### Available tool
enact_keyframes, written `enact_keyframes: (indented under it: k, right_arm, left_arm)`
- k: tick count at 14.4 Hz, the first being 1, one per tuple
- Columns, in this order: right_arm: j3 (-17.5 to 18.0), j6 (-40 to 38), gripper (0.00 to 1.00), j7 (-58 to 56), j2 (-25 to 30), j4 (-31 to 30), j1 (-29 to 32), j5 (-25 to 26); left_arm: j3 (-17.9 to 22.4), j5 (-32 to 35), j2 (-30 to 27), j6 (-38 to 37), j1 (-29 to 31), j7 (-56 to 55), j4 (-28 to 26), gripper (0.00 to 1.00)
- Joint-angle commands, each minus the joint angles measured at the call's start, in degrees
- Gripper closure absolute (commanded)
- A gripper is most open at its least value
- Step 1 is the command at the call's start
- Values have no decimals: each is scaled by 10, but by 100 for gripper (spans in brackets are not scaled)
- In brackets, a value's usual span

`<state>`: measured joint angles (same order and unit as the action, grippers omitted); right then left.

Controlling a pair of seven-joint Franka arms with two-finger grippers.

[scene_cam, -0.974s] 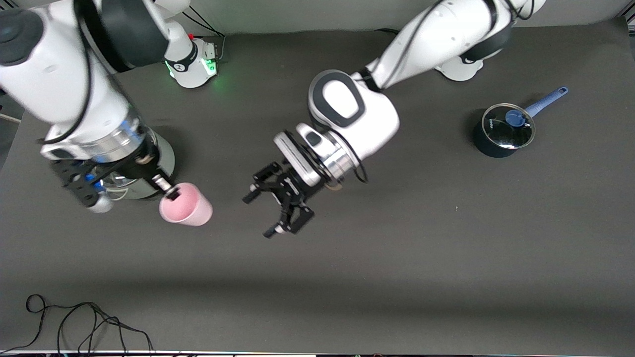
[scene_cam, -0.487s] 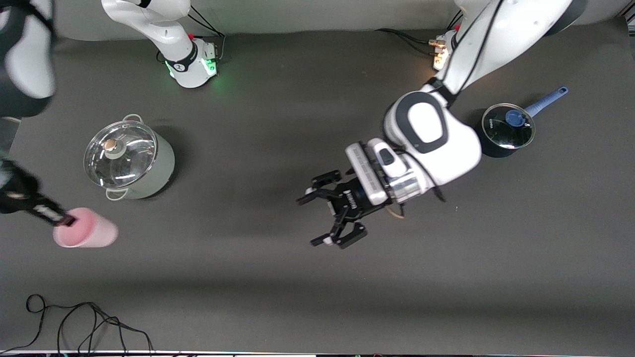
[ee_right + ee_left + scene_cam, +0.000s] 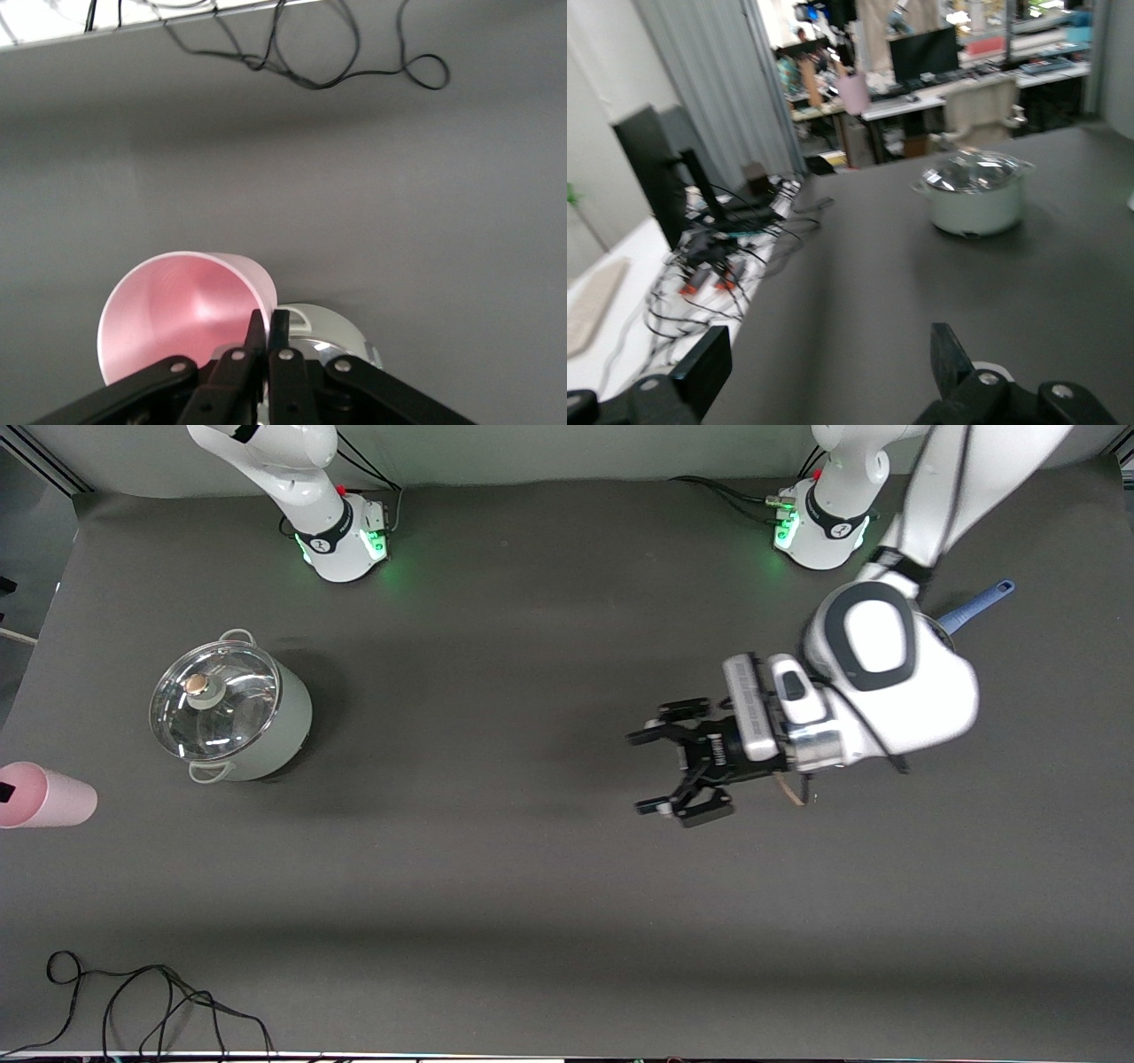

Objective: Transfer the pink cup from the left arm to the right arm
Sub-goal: 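Open the left gripper and withdraw it while the right gripper pulls the cup away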

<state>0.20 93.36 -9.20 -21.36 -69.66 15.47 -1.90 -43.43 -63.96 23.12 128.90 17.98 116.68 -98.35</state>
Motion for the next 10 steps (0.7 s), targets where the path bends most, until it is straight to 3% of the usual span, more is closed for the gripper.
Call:
enact_keyframes:
  k: [1,4,7,10]
  right_arm:
    - [3,60,100,-70,5,-68,5,-20]
    - [5,166,100,-150,4,-170,4,-21]
    - [6,305,100,-186,-13,-262,0,-21]
    - [8,365,100,-199,-65,-272,-11,-21]
  left_arm:
    - [0,147,-50,-121,65,-134,-5,0]
    - [2,254,-93,-283,123,-228,19,0]
    - [2,361,-161,-383,153,-334,28,0]
    - [1,503,-222,-465,149,-500,50,0]
